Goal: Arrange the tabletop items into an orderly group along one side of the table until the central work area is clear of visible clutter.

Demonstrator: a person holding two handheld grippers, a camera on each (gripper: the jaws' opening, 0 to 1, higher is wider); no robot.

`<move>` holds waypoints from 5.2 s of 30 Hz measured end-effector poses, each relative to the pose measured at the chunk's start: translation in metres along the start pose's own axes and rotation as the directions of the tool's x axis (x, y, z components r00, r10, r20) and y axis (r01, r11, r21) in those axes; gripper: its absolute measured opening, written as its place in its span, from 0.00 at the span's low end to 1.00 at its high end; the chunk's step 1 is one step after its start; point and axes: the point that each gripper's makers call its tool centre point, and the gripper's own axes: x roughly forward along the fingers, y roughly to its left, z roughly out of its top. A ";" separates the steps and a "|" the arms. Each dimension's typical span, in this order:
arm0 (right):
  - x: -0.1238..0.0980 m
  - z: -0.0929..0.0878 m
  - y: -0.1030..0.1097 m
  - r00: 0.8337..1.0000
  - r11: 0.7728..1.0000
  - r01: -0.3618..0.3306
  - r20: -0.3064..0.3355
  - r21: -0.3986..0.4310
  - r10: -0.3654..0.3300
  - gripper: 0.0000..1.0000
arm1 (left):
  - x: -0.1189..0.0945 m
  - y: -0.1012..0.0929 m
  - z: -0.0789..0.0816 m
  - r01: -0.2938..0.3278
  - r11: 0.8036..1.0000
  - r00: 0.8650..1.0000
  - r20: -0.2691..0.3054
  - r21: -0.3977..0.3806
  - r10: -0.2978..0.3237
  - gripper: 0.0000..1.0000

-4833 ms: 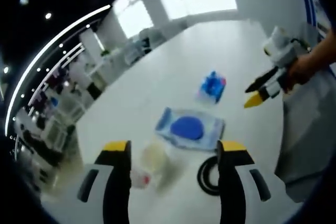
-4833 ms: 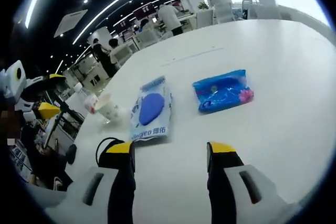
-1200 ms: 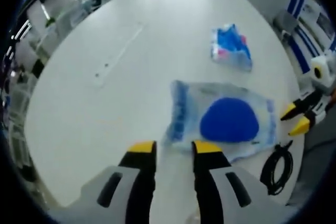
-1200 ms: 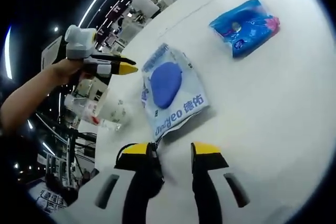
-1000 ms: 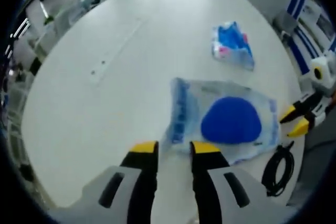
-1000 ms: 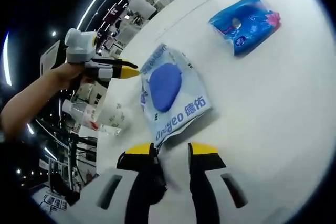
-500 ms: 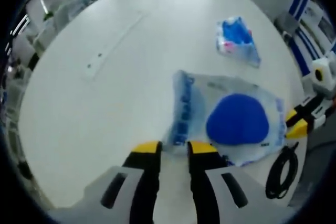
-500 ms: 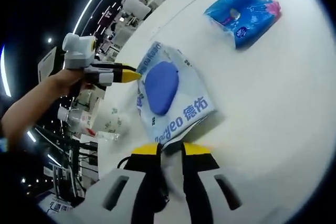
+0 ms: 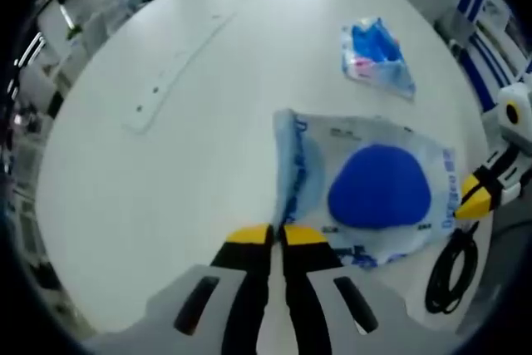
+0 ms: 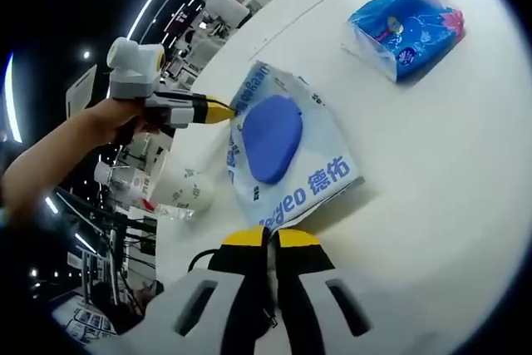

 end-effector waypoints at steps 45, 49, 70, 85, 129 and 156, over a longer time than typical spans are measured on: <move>-0.067 0.023 0.034 0.990 0.995 -0.081 0.112 -0.050 0.086 0.00 | -0.088 -0.026 0.030 -0.093 0.995 0.994 0.066 0.036 0.091 0.00; -0.073 0.026 0.035 0.989 0.995 -0.085 0.119 -0.056 0.092 0.00 | -0.094 -0.027 0.030 -0.097 0.995 0.993 0.068 0.028 0.094 0.00; -0.096 0.043 0.015 0.991 0.996 -0.044 0.125 -0.077 0.053 0.00 | -0.114 -0.048 0.008 -0.108 0.990 0.991 0.070 -0.094 0.114 0.00; -0.102 0.060 -0.002 0.990 0.996 -0.020 0.135 -0.085 0.031 0.00 | -0.120 -0.069 -0.009 -0.104 0.967 0.985 0.112 -0.234 0.133 0.00; -0.082 0.115 -0.030 0.998 0.948 0.012 0.068 -0.319 0.010 0.00 | -0.099 -0.109 -0.036 -0.135 0.818 0.921 0.233 -0.559 0.311 0.00; -0.041 0.133 -0.049 0.997 0.916 0.067 0.050 -0.395 -0.051 0.00 | -0.070 -0.104 -0.044 -0.193 0.724 0.879 0.211 -0.662 0.427 0.00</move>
